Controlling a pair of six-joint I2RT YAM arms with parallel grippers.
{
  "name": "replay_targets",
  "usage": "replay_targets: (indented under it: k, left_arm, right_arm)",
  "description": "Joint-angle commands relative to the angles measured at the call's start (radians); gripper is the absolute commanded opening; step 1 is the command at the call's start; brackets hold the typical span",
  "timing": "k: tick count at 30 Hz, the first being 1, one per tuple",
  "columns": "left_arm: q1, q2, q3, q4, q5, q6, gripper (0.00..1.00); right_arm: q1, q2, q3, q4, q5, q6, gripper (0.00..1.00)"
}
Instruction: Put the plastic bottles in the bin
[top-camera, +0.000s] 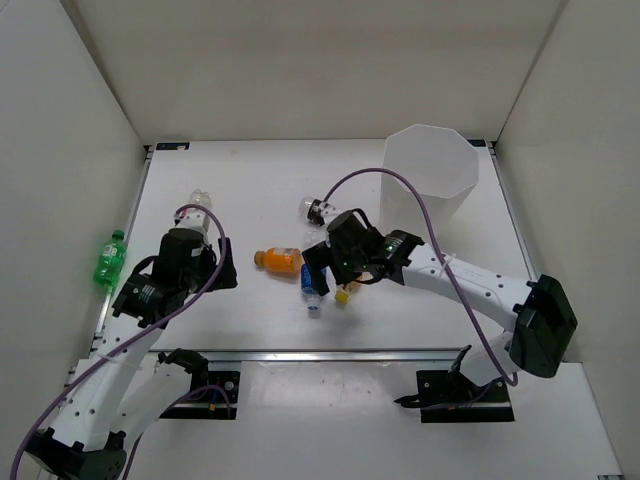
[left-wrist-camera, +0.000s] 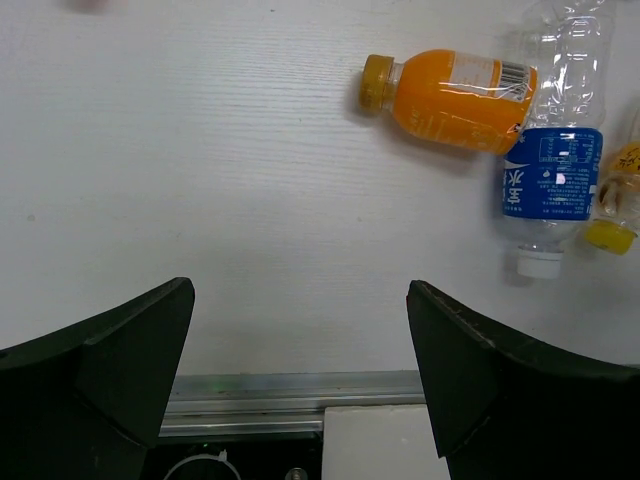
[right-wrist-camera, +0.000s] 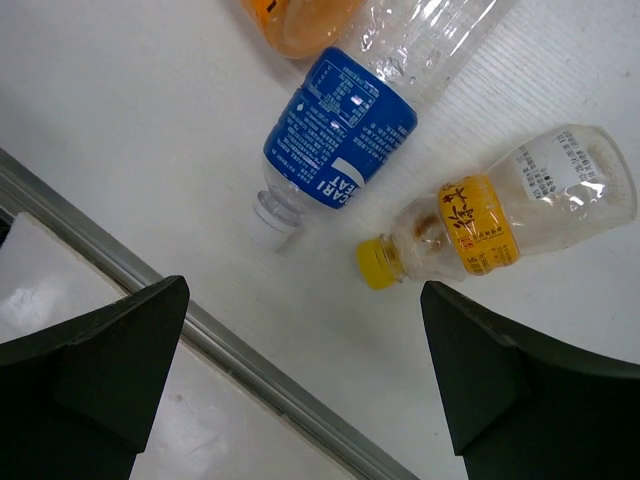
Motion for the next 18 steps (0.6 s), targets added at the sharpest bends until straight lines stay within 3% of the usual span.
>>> replay_targets:
  k: [1, 4, 8, 18]
  left_arm:
    - [-0.003, -0.023, 0.004, -0.006, 0.026, 0.001, 0.99]
    - [-0.017, -0.033, 0.003, 0.000, 0.032, 0.006, 0.99]
    - [-0.016, -0.035, 0.003, -0.009, 0.061, 0.017, 0.99]
    - [-0.029, -0.069, -0.003, -0.011, 0.077, 0.017, 0.99]
  right_arm:
    - [-0.033, -0.104, -0.043, 0.059, -0.040, 0.012, 0.99]
    - [-0.065, -0.186, -0.135, 0.167, -0.067, 0.056, 0.99]
    - [-0.100, -0.230, -0.165, 0.164, -0.021, 0.099, 0.99]
    - [-0.208, -0.143, -0.255, 0.225, 0.152, 0.303, 0.99]
